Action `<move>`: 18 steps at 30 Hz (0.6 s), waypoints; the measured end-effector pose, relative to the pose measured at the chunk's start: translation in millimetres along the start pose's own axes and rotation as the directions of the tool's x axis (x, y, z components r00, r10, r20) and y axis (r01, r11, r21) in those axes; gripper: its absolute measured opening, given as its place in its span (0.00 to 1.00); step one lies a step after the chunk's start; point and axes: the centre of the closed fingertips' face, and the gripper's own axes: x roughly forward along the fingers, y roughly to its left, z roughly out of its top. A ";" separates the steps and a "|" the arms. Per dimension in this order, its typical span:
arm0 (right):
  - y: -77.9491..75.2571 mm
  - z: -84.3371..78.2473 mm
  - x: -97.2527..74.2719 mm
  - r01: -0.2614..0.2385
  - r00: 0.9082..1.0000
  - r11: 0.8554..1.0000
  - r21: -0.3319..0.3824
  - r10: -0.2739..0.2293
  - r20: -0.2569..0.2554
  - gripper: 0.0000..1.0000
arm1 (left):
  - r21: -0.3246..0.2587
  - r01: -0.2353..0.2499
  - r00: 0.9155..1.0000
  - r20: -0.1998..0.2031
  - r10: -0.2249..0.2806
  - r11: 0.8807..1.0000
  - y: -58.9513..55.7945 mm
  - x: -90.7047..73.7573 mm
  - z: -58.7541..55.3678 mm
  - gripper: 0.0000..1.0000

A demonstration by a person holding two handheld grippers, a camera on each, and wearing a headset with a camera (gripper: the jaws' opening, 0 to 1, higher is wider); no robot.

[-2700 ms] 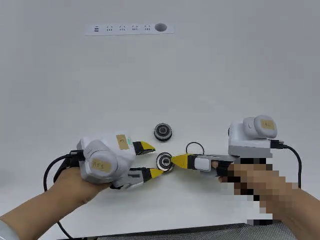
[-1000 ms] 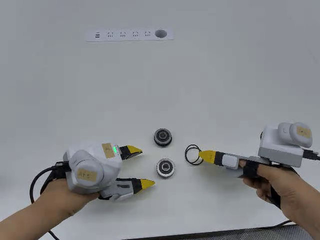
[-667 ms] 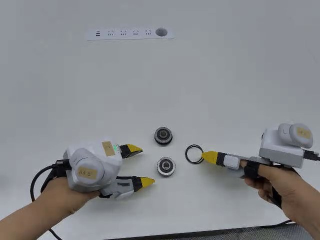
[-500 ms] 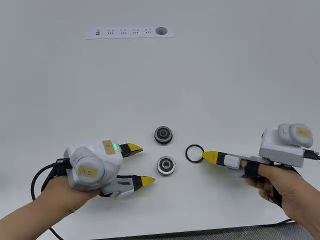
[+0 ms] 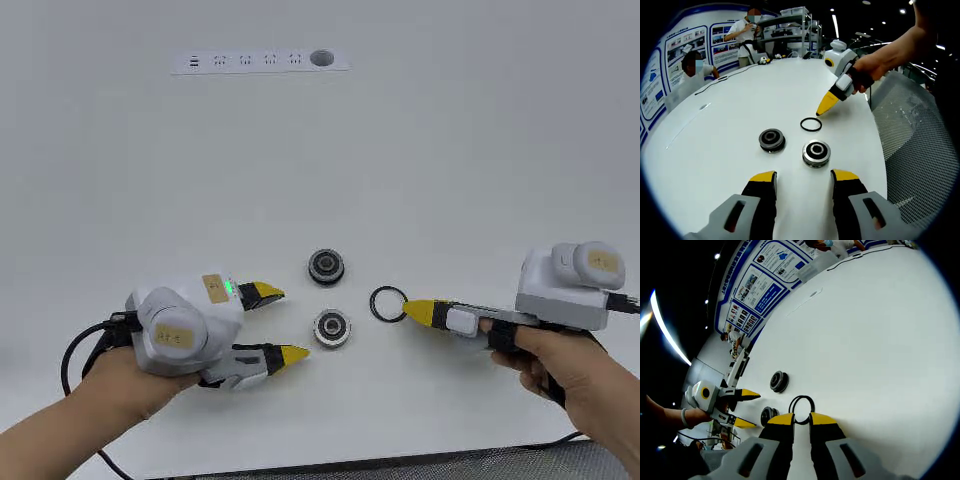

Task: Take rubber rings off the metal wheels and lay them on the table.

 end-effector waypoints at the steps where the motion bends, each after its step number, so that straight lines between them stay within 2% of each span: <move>1: -1.6 -0.5 0.4 0.000 1.000 1.000 0.002 0.000 0.000 0.13 | 0.001 -0.001 1.000 0.001 0.001 1.000 0.1 0.0 0.3 0.45; 6: -2.5 0.7 -0.5 0.001 1.000 1.000 0.003 -0.001 0.005 0.13 | -0.004 -0.008 1.000 0.005 0.008 1.000 2.1 0.0 2.1 0.44; 18: 9.4 10.0 4.0 -0.026 0.999 1.000 -0.002 0.026 0.021 0.13 | -0.024 -0.048 0.999 0.022 0.049 0.999 18.9 -2.5 10.6 0.43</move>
